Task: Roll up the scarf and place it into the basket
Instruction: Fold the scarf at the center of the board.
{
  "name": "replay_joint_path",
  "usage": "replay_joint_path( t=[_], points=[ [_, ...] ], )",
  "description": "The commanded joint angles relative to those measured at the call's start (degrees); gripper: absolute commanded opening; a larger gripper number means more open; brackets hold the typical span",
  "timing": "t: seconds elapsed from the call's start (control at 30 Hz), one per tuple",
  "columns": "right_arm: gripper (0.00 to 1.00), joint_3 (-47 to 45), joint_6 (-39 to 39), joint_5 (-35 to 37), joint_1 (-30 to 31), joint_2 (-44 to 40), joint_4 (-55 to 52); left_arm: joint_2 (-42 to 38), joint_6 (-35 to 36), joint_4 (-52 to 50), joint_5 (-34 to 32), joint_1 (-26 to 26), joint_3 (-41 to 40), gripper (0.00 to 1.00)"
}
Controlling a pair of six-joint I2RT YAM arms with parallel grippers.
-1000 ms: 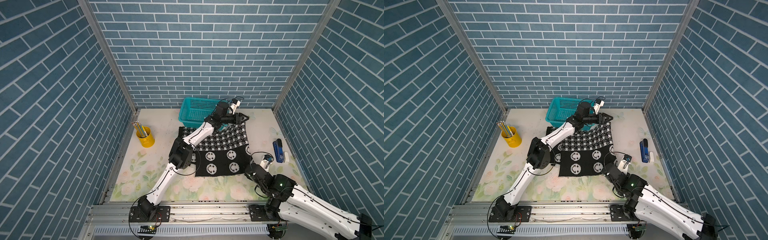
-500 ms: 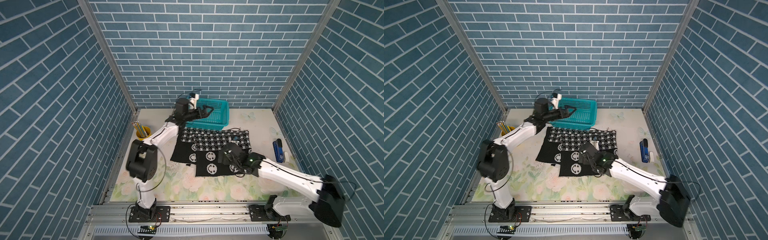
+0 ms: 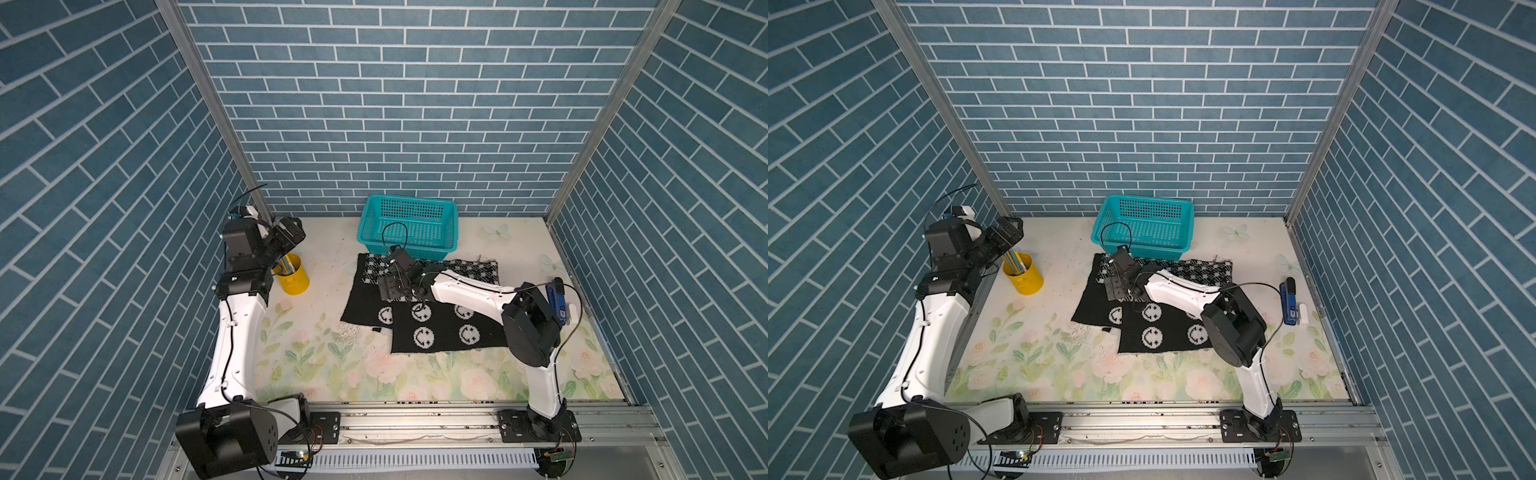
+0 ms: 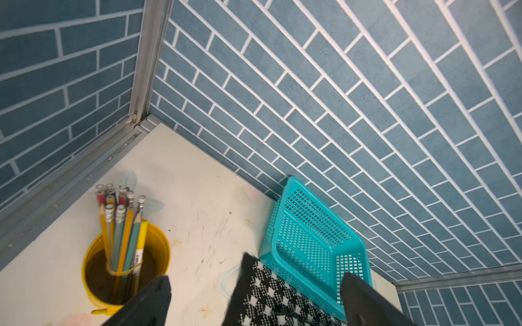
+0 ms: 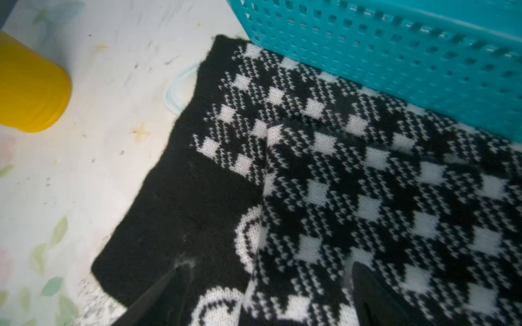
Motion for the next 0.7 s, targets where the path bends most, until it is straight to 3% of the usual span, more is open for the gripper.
replay_joint_path(
  t=[0.0,0.17,0.23,0.4,0.5,0.67],
  points=[
    [0.9,3.38,-1.99,1.21,-0.22,3.24,-7.91,-0.03,3.35,-4.71,2.98,1.51,-0.15,1.0],
    [0.76,5.9,-1.8,3.92,0.05,6.11,-11.11,-0.2,3.33,-2.89,5.11,1.96,-2.35,1.0],
    [0.59,6.82,-2.0,3.77,0.14,7.29,-11.52,-0.03,3.33,-1.72,6.38,1.96,-3.23,1.0],
    [0.0,9.74,-2.85,2.86,0.09,10.18,-11.85,0.22,3.74,-1.09,6.75,1.96,-3.88,1.0],
    [0.0,11.33,-3.39,2.39,0.05,10.48,-11.81,0.09,3.74,-0.67,7.02,1.96,-4.05,1.0],
    [0.0,17.36,-4.08,-4.28,0.57,8.11,-9.24,0.28,3.95,-0.83,6.86,1.96,-3.86,1.0]
  ],
)
